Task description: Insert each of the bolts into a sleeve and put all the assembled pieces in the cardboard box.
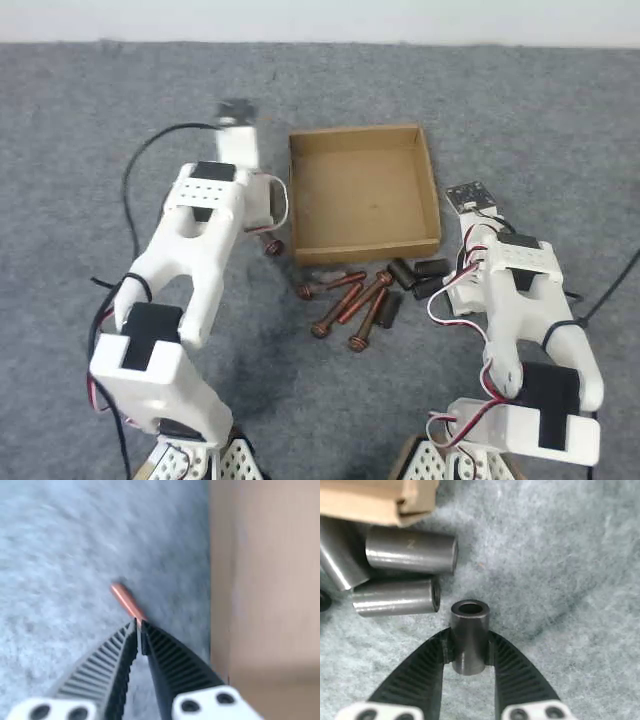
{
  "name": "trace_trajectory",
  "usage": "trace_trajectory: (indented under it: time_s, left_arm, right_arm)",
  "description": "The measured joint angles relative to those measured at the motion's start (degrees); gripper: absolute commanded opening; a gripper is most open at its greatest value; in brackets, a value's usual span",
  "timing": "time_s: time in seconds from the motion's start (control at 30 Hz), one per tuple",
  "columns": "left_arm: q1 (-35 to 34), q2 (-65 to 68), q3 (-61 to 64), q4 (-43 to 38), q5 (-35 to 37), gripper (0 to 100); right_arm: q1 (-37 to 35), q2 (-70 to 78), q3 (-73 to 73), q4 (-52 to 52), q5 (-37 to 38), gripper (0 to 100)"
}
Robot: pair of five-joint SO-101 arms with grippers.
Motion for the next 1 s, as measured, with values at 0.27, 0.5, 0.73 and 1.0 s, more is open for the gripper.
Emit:
trace_trajectory:
  time_s: [0.27,0.5,0.73,1.0]
  left_arm:
    - [-3.34,3.34,0.35,-7.12,6.07,15]
    - [-3.34,4.75,0.35,-7.21,11.25,14]
    - [-3.34,5.54,0.18,-5.1,13.1,11]
    - [-4.75,14.77,-10.73,4.92,17.32,11]
  right_arm:
    - [0.0,0.0,0.0,0.0,0.0,0.6]
    - [0.0,0.0,0.0,0.0,0.0,0.6]
    - [0.0,0.0,0.0,0.0,0.0,0.6]
    - [0.0,0.0,0.0,0.0,0.0,0.6]
